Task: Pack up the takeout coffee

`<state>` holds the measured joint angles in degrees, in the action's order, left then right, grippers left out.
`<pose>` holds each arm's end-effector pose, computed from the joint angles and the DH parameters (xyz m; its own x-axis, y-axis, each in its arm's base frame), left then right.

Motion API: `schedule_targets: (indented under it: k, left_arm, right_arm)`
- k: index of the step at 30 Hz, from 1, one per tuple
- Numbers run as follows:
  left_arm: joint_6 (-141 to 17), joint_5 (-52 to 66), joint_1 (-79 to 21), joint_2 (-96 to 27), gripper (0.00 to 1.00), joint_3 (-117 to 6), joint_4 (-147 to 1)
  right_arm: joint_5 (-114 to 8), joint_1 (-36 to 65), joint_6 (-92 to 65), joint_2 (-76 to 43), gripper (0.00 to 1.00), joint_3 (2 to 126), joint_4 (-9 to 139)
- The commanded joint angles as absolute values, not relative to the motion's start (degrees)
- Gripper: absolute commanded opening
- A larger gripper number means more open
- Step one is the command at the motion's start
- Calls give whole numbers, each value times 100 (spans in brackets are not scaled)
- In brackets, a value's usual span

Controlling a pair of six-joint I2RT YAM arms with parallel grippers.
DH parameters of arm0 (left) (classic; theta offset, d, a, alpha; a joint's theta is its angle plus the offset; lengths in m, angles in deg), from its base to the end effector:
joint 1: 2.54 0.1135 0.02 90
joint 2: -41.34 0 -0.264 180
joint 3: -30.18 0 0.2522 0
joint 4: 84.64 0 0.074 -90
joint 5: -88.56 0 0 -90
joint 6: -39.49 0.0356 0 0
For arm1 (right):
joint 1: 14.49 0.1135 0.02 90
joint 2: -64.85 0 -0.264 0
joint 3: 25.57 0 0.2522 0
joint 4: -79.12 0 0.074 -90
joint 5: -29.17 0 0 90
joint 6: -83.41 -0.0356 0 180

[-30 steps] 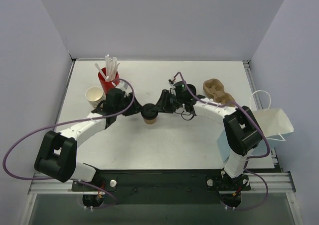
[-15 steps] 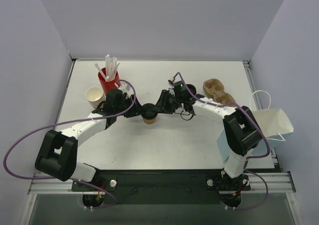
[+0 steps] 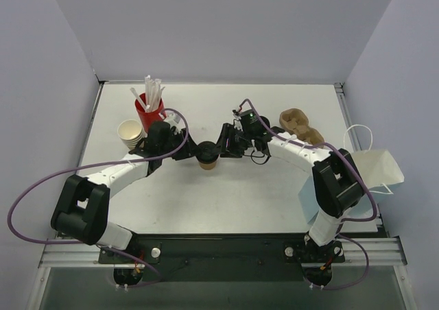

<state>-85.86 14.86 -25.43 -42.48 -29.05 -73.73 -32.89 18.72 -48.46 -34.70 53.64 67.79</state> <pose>0.2808 -0.1294 0.2082 -0.7741 -0.2759 -0.5697 0.1667 0.7794 -0.6040 0.3172 0.2276 0.2308 -0.8727 0.1334 -0.4696 -0.3156 0.5797 0.7512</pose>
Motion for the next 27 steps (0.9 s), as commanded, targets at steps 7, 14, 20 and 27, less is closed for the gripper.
schedule_targets:
  k: [7, 14, 20, 27]
  left_arm:
    - [-8163, 858, -2530, -4691, 51, -2840, -6613]
    - [-8092, 832, -2539, -4805, 51, -2884, -6631]
    - [-8092, 814, -2539, -4884, 51, -2876, -6666]
    - [-8110, 814, -2539, -4981, 51, -2884, -6701]
  right_arm:
    - [-2814, 1268, -4236, -3323, 35, 6131, 6105]
    - [-2340, 1100, -3947, -4026, 34, 6746, 5842]
    - [-2137, 1117, -3797, -4466, 33, 7090, 5683]
    - [-1935, 1231, -3691, -4721, 32, 7116, 5701]
